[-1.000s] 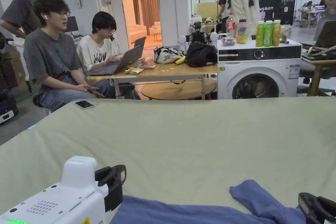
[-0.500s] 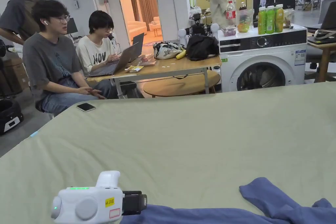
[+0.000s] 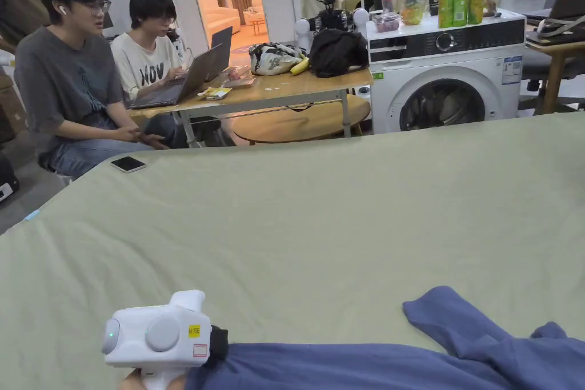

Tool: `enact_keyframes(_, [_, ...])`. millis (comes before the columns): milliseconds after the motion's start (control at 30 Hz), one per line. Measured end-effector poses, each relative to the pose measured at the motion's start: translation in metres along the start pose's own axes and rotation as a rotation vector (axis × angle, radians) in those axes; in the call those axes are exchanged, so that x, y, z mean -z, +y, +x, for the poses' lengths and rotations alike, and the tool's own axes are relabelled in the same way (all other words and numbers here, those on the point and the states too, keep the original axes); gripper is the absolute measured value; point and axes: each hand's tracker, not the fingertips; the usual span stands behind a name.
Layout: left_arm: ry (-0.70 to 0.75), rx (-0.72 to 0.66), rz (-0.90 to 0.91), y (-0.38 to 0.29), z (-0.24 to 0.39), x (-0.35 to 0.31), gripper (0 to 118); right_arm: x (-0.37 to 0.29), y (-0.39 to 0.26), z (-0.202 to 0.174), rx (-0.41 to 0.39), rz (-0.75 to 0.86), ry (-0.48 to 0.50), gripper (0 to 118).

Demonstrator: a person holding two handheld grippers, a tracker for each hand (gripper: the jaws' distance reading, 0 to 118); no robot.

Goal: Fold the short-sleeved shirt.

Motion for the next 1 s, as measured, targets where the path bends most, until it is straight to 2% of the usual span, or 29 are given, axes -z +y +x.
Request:
enact_keyframes(100, [0.003, 0.007, -0.005, 0.001, 0.002, 0.005, 5, -0.002, -0.004, 0.0, 0.026, -0.007, -0.003, 0])
enact_keyframes(133, [0.007, 0.007, 0.001, 0.0, 0.004, 0.006, 2, -0.002, -0.006, 0.002, 0.061, -0.008, -0.022, 0])
enact_keyframes(167, [0.014, 0.008, 0.004, -0.001, 0.006, 0.008, 0, -0.003, -0.01, 0.005, 0.11, -0.004, -0.029, 13])
enact_keyframes(233, [0.031, 0.023, 0.012, -0.003, 0.008, 0.008, 0, 0.002, -0.017, 0.017, 0.228, -0.049, 0.012, 61])
enact_keyframes(267, [0.033, 0.024, 0.013, -0.003, 0.009, 0.009, 0, 0.005, -0.021, 0.022, 0.289, -0.062, 0.006, 71])
enact_keyframes(333, [0.034, 0.025, 0.012, -0.002, 0.008, 0.008, 0, 0.011, -0.027, 0.031, 0.364, -0.09, -0.018, 71])
enact_keyframes(433, [0.026, 0.018, 0.012, -0.004, 0.007, 0.008, 0, 0.033, -0.035, 0.039, 0.398, -0.146, -0.047, 69])
enact_keyframes(467, [0.025, 0.016, 0.013, -0.004, 0.006, 0.008, 0, 0.041, -0.039, 0.039, 0.392, -0.159, -0.039, 61])
enact_keyframes(567, [0.025, 0.017, 0.016, -0.006, 0.006, 0.007, 0, 0.058, -0.046, 0.038, 0.397, -0.231, -0.01, 9])
enact_keyframes(600, [0.024, 0.015, 0.018, -0.006, 0.006, 0.006, 0, 0.059, -0.049, 0.034, 0.405, -0.228, 0.01, 3])
enact_keyframes(733, [-0.006, -0.024, 0.048, -0.007, 0.0, -0.006, 0, 0.053, -0.044, 0.034, 0.41, -0.205, 0.009, 0])
enact_keyframes(833, [-0.009, 0.02, 0.282, -0.014, 0.009, -0.064, 0, 0.035, -0.024, 0.037, 0.366, -0.119, 0.034, 0])
enact_keyframes(900, [-0.089, -0.02, 0.384, -0.01, 0.009, -0.106, 0, 0.025, -0.005, 0.035, 0.362, -0.065, 0.066, 0])
enact_keyframes(1000, [-0.128, -0.012, 0.517, 0.0, 0.014, -0.175, 0, 0.016, 0.034, 0.022, 0.272, 0.02, 0.083, 0])
